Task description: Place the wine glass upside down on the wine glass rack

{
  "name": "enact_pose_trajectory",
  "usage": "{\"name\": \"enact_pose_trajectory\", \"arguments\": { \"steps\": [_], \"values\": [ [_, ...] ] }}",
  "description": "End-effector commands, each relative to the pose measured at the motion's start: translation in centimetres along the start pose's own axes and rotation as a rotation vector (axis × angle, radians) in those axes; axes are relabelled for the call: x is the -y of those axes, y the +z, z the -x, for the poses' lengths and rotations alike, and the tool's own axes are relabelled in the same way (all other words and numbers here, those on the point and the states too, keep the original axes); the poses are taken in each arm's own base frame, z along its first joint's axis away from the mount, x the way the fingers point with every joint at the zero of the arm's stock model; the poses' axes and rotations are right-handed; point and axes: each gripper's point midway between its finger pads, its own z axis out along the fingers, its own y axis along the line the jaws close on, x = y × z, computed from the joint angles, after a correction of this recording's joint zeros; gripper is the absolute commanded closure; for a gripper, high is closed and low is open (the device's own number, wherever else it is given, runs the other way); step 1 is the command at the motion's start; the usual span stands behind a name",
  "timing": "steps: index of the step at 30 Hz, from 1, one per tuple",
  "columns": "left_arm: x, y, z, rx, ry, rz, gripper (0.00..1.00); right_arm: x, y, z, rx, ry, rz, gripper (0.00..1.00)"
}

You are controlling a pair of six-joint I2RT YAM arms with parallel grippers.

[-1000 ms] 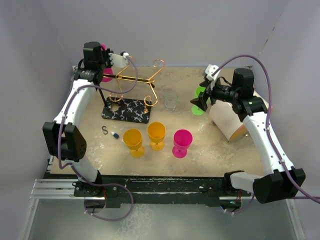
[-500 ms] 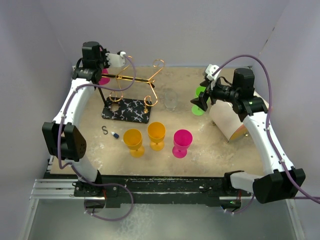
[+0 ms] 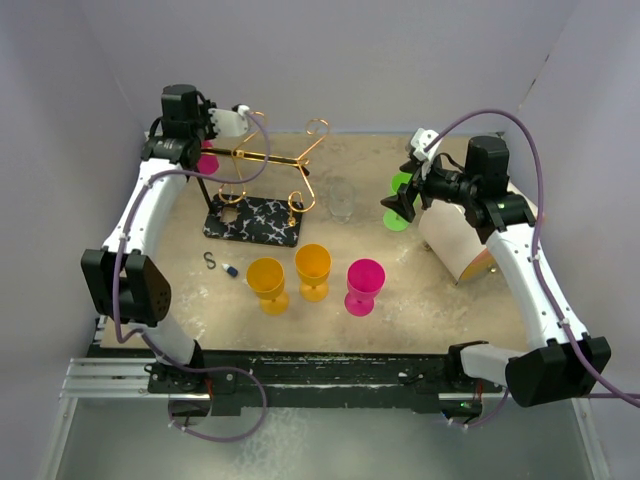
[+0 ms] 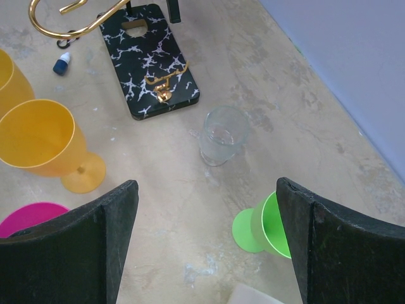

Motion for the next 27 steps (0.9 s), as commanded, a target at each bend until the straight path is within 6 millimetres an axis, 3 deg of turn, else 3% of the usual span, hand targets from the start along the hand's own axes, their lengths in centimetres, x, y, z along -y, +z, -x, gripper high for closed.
{"name": "enact_pose_trajectory", "arguments": {
  "steps": [1, 10, 12, 17, 22, 27],
  "values": [
    [-2.0, -2.5, -0.8, -0.012, -0.036, 0.064, 0.77, 0.4, 0.2, 0.3, 0.019, -0.019, -0.006, 0.08],
    [-1.3, -3.8, -1.4, -0.030, -0.037, 0.062, 0.63, 0.3, -0.3, 0.7, 0.011, -0.014, -0.014, 0.07],
    [-1.3, -4.2, -1.6, -0.036, -0.043, 0.065, 0.63, 0.5, -0.3, 0.1, -0.025, -0.009, -0.016, 0.07],
    [-1.1, -5.7, -2.1, -0.039, -0.061, 0.068, 0.49, 0.2, -1.2, -1.0, -0.115, -0.003, -0.017, 0.06],
    [-0.7, -7.8, -2.6, -0.045, -0.095, 0.064, 0.39, -1.9, -1.9, -1.5, -0.205, 0.017, 0.038, 0.06],
    [-1.2, -10.6, -2.1, 0.014, -0.235, 0.067, 0.23, -6.2, -0.5, -3.5, -0.318, -0.012, 0.123, 0.07]
  ]
}}
